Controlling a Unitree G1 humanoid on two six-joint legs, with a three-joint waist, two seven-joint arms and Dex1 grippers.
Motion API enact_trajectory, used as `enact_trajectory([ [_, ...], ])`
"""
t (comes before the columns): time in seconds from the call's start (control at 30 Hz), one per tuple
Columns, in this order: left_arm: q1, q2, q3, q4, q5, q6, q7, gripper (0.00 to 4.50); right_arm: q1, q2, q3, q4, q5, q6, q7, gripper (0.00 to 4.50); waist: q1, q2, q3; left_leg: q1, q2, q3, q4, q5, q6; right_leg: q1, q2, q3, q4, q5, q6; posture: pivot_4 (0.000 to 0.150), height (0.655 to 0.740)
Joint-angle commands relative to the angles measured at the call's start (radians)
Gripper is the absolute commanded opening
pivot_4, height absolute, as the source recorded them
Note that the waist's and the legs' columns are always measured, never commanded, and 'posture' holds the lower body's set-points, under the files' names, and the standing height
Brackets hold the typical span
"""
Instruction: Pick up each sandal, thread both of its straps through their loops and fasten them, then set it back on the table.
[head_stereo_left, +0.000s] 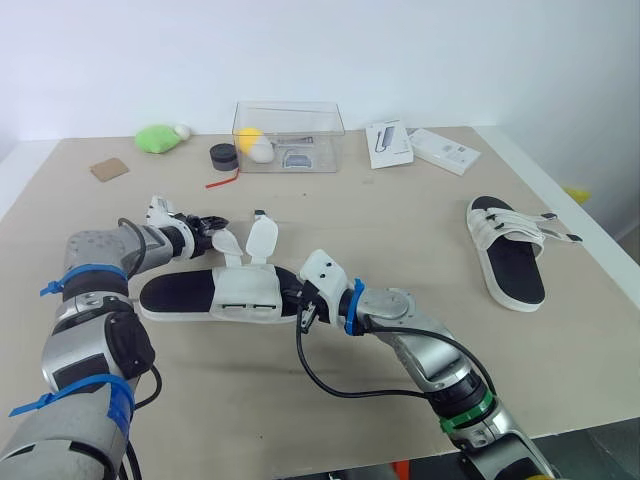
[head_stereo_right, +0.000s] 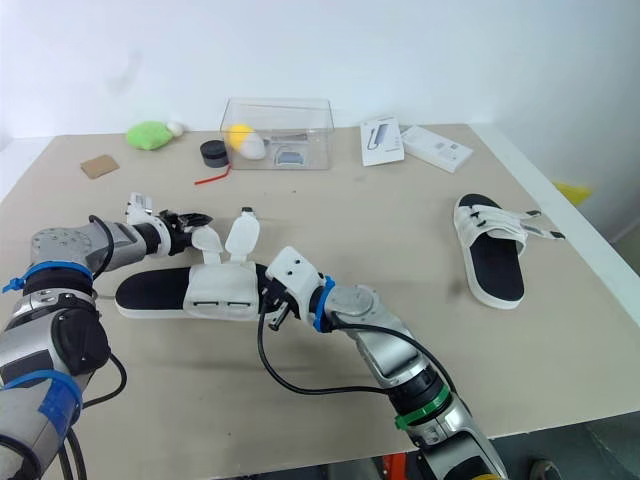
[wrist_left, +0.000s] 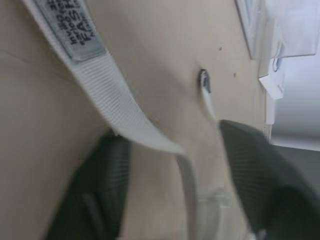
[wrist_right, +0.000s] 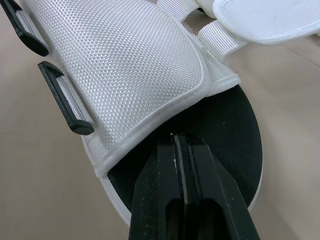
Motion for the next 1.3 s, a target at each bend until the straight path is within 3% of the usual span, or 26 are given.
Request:
enact_trajectory([
  [0.03, 0.023, 0.007, -0.071, -0.125, 0.055, -0.049, -0.139, 0.96, 0.002, -0.006, 0.011, 0.014, -0.009, 0.016, 0.000, 0.00, 0.000, 0.000, 0.000, 0.000, 0.000, 0.000, 0.000, 0.000, 0.000, 0.000, 0.000, 0.000, 0.000, 0.000, 0.000, 0.150, 0.7400],
  [0.1, 0.077, 0.011, -0.165, -0.268, 0.090, -0.085, -0.289, 0.64, 0.002, -0.009, 0.013, 0.012, -0.009, 0.016, 0.004, 0.00, -0.001, 0.000, 0.000, 0.000, 0.000, 0.000, 0.000, 0.000, 0.000, 0.000, 0.000, 0.000, 0.000, 0.000, 0.000, 0.150, 0.7400],
  [0.13, 0.121, 0.016, -0.217, -0.375, 0.102, -0.130, -0.393, 0.12, 0.001, -0.010, 0.013, 0.012, -0.010, 0.017, 0.005, 0.00, 0.000, 0.000, 0.000, 0.000, 0.000, 0.001, -0.002, 0.000, -0.001, 0.000, 0.000, 0.001, -0.001, 0.000, 0.000, 0.150, 0.7400],
  [0.17, 0.177, 0.033, -0.274, -0.504, 0.105, -0.159, -0.503, 0.04, 0.001, -0.012, 0.013, 0.010, -0.010, 0.016, 0.008, 0.00, 0.000, 0.000, 0.000, 0.000, 0.000, 0.001, -0.004, 0.001, -0.002, -0.001, 0.000, 0.001, -0.001, -0.001, -0.001, 0.150, 0.7400],
  [0.4, 0.386, 0.123, -0.396, -0.957, 0.154, -0.361, -0.843, 0.04, -0.007, -0.025, 0.016, 0.011, -0.010, 0.006, 0.026, 0.00, 0.000, 0.000, 0.000, 0.001, 0.000, 0.000, -0.011, 0.003, -0.006, -0.002, 0.000, 0.001, -0.002, -0.005, -0.004, 0.150, 0.7400],
  [0.43, 0.417, 0.139, -0.415, -1.007, 0.209, -0.464, -0.883, 0.04, -0.009, -0.028, 0.018, 0.013, -0.010, 0.003, 0.029, 0.00, 0.001, 0.000, 0.000, 0.001, 0.001, 0.000, -0.012, 0.002, -0.006, -0.003, 0.000, 0.002, -0.002, -0.006, -0.006, 0.150, 0.7400],
  [0.53, 0.574, 0.214, -0.536, -1.030, 0.611, -1.215, -1.003, 0.04, -0.018, -0.036, 0.032, 0.023, -0.018, -0.017, 0.045, 0.00, 0.002, 0.000, 0.000, 0.002, 0.001, 0.001, -0.012, 0.002, -0.006, -0.002, 0.000, 0.002, -0.002, -0.009, -0.009, 0.150, 0.7400],
  [0.6, 0.608, 0.228, -0.559, -0.934, 0.723, -1.605, -1.052, 0.04, -0.022, -0.038, 0.037, 0.029, -0.021, -0.024, 0.048, 0.00, 0.005, 0.000, 0.000, 0.003, 0.000, 0.001, -0.013, 0.002, -0.006, -0.002, -0.001, 0.002, -0.002, -0.009, -0.009, 0.150, 0.7400],
  [0.73, 0.546, 0.250, -0.541, -0.561, 1.007, -2.388, -0.959, 0.04, -0.029, -0.046, 0.045, 0.037, -0.027, -0.040, 0.060, 0.00, 0.009, 0.000, 0.000, 0.002, 0.002, 0.003, -0.013, 0.003, -0.006, -0.003, -0.010, -0.002, -0.003, -0.008, -0.012, 0.150, 0.7400],
  [0.83, 0.469, 0.220, -0.498, -0.403, 1.098, -2.618, -0.878, 0.04, -0.031, -0.049, 0.049, 0.040, -0.034, -0.048, 0.068, 0.00, 0.011, 0.000, 0.000, 0.002, 0.004, 0.005, -0.013, 0.003, -0.004, -0.002, -0.011, -0.006, -0.003, -0.008, -0.011, 0.150, 0.7400],
  [1.03, 0.458, 0.199, -0.434, -0.472, 1.247, -2.669, -0.615, 0.04, -0.039, -0.051, 0.047, 0.046, -0.040, -0.051, 0.078, 0.00, 0.005, 0.000, 0.000, 0.001, 0.005, 0.008, -0.013, 0.003, -0.004, -0.002, -0.008, -0.006, -0.003, -0.005, -0.003, 0.150, 0.7400],
  [1.3, 0.481, 0.263, -0.441, -0.478, 1.564, -2.669, -0.238, 0.04, -0.047, -0.050, 0.046, 0.049, -0.041, -0.048, 0.081, 0.00, 0.005, 0.000, 0.000, 0.001, 0.006, 0.008, -0.013, 0.003, -0.004, -0.002, -0.008, -0.007, -0.003, -0.005, -0.003, 0.150, 0.7400],
])
